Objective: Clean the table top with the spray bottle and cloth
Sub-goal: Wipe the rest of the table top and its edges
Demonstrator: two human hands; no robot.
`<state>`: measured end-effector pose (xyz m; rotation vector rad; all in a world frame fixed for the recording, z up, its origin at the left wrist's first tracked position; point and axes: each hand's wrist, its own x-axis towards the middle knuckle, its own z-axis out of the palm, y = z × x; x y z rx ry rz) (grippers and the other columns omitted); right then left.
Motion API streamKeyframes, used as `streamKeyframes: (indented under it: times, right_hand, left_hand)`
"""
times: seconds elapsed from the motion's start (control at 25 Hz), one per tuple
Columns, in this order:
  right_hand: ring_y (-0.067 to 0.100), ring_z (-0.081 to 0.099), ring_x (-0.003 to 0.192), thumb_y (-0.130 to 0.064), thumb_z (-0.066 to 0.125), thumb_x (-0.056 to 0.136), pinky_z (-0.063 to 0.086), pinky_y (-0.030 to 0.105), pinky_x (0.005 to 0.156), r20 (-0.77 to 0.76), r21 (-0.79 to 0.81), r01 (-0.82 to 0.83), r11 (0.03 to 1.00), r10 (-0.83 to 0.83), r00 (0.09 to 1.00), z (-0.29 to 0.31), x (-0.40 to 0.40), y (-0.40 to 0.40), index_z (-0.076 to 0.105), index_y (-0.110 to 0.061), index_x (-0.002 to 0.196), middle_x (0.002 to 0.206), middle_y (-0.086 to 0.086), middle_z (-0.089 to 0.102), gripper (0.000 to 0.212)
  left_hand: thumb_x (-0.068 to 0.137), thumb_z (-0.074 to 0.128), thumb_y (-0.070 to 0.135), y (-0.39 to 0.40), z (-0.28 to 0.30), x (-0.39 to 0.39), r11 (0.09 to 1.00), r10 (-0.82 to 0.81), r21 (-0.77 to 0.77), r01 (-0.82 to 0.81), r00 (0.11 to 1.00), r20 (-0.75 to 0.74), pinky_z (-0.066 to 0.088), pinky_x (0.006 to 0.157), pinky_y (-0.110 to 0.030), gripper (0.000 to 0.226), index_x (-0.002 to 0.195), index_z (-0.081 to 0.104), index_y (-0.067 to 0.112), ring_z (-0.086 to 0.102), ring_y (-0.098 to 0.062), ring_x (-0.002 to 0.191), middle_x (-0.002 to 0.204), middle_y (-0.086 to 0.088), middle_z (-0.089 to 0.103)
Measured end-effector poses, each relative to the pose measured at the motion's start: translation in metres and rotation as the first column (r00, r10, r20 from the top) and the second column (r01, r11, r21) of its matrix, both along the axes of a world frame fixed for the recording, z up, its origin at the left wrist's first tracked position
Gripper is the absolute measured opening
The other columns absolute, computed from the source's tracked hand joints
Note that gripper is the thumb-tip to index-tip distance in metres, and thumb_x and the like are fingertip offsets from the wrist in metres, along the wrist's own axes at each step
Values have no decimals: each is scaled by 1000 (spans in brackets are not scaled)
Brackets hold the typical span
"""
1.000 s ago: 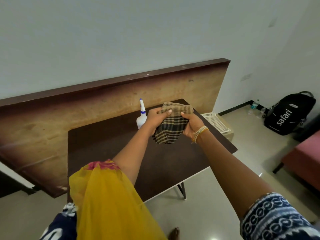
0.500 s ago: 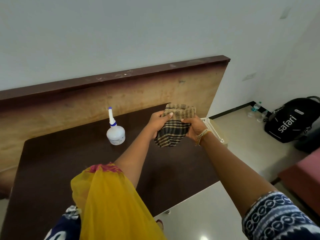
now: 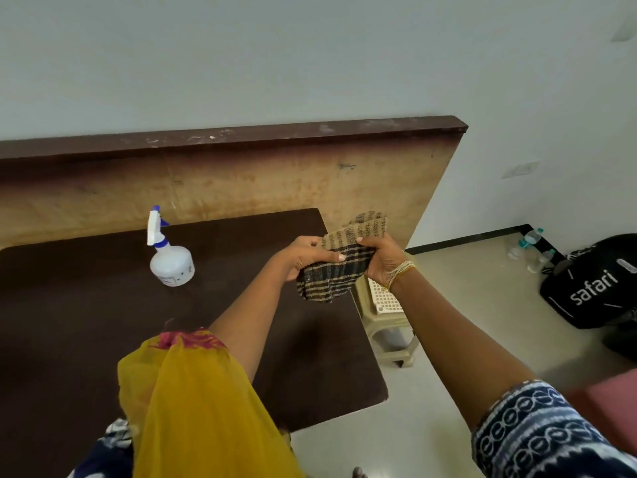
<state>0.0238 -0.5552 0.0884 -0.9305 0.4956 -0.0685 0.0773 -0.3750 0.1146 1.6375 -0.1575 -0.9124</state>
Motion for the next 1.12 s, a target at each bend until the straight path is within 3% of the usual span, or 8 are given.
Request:
streamKeyframes:
  times: [0.12,0.24,0.36,0.52,0.76,0.88,1.0,1.12]
  right_hand:
    - [48,54,121,-5,79,71,52,59,87,-10,-15,-44,999,44,999,2,-1,-44,43,5,137,138,33,49,76]
    - [47,54,122,-7,76,77,53,57,87,-7,-4,-98,995,98,995,2,-1,-75,46,6,135,137,32,49,67]
    - [45,54,123,-6,69,85,52,56,93,-1,15,-153,988,153,988,2,4,-87,49,5,134,136,30,52,55]
    - [41,57,121,-7,65,89,51,52,97,-51,-27,-257,966,256,965,3,13,-76,51,4,134,132,28,57,49]
    - [39,62,113,1,66,85,53,52,94,-162,-62,-349,935,335,928,-20,28,-18,56,1,128,125,26,62,43]
    - [39,63,111,15,57,78,53,56,90,-279,-151,-436,887,384,880,-47,38,20,60,-11,121,121,21,65,51]
    - [36,60,113,11,49,64,50,65,85,-440,-295,-569,767,420,794,-92,57,45,60,-33,115,122,9,65,68]
    - [32,57,116,11,49,68,50,58,92,-495,-369,-586,722,381,781,-128,69,72,56,-29,129,124,7,63,73]
  left_hand:
    - [67,88,19,-37,-4,-10,992,118,48,-118,993,4,59,78,-35,45,105,71,2,72,-26,87,98,-15,75]
    - [72,84,17,-64,-3,-23,979,200,-28,-203,976,-88,59,77,-36,30,96,71,4,72,-25,80,96,-17,74]
    - [82,75,16,-80,2,-34,953,227,-153,-261,951,-212,60,79,-38,30,110,68,6,72,-28,88,107,-19,72]
    - [90,66,14,-79,-2,-34,922,202,-270,-277,940,-275,51,97,-50,41,130,57,12,64,-37,113,123,-20,66]
    - [90,64,9,-26,-33,-28,885,429,-92,-457,876,-220,53,94,-52,50,137,52,24,68,-30,105,116,-13,70]
    - [91,63,7,10,-59,-28,863,498,15,-505,847,-187,54,93,-48,56,135,45,37,67,-27,106,121,-7,66]
    - [92,60,3,42,-93,-19,866,497,133,-482,858,-127,50,100,-42,70,149,33,32,58,-21,117,141,-3,53]
    - [93,60,3,66,-126,-3,867,486,176,-466,869,-95,47,97,-33,67,150,34,28,53,-16,121,144,-1,48]
